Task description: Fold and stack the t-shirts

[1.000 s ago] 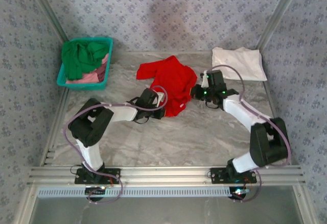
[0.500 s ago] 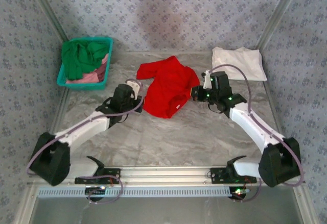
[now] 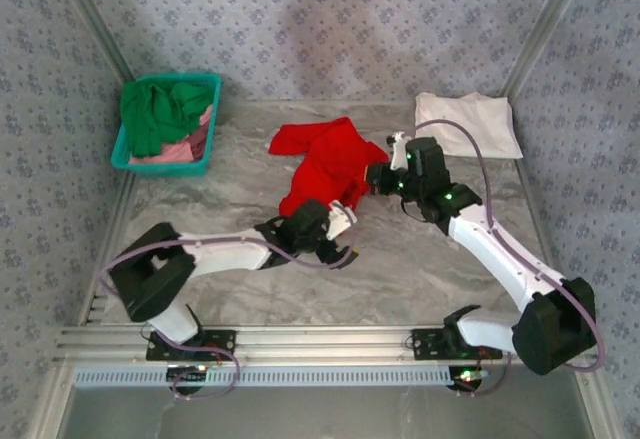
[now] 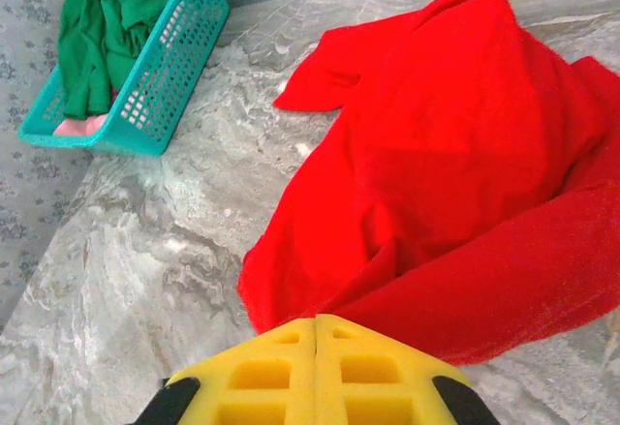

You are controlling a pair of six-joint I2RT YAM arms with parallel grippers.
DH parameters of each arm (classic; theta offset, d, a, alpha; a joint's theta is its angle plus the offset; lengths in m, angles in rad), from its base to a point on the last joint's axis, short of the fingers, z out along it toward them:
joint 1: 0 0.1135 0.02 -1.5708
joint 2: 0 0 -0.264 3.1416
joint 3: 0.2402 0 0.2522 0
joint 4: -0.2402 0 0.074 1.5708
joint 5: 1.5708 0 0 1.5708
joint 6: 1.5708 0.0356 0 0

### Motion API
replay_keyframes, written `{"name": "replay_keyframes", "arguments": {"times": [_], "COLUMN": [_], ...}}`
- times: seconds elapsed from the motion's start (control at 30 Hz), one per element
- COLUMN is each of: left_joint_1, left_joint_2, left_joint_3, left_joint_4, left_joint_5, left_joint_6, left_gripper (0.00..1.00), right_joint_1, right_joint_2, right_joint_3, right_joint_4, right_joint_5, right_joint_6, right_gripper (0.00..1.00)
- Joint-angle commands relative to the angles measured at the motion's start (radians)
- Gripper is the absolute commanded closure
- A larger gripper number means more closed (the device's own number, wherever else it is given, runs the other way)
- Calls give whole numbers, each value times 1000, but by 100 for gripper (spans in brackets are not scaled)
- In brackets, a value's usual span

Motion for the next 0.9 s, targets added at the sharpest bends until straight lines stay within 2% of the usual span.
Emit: {"name": "replay_keyframes", "arguments": {"times": [0.0,0.1,0.2,0.47,0.6,0.67,0.87], "left_joint_1": [-5,-5,-5,0,20,43,62], "left_joint_2": [46,62,11,-184,-267,-267,-127], "left_joint_3": [141,182,127,-65,-152,-149,-35], "left_joint_4": [162,198,301,368,406,406,473], "left_joint_5": [-130,-259,-293,-247,-192,-137,-71], "left_joint_6": [111,140,178,116,82,71,124], "left_gripper": [2,2,2,7,6,2,2], "right_joint_1": [21,26,30,30,31,32,52], "right_joint_2": [-14,-33,-56,-57,-50,-44,-39], "right_joint_3": [20,8,-20,-31,-15,-5,-9], "right_joint_4": [15,6,19,43,44,44,63], "right_joint_5": [28,41,57,81,77,60,54], "right_joint_6": [20,27,36,47,44,47,62], "right_gripper": [100,100,100,100,100,100,100]}}
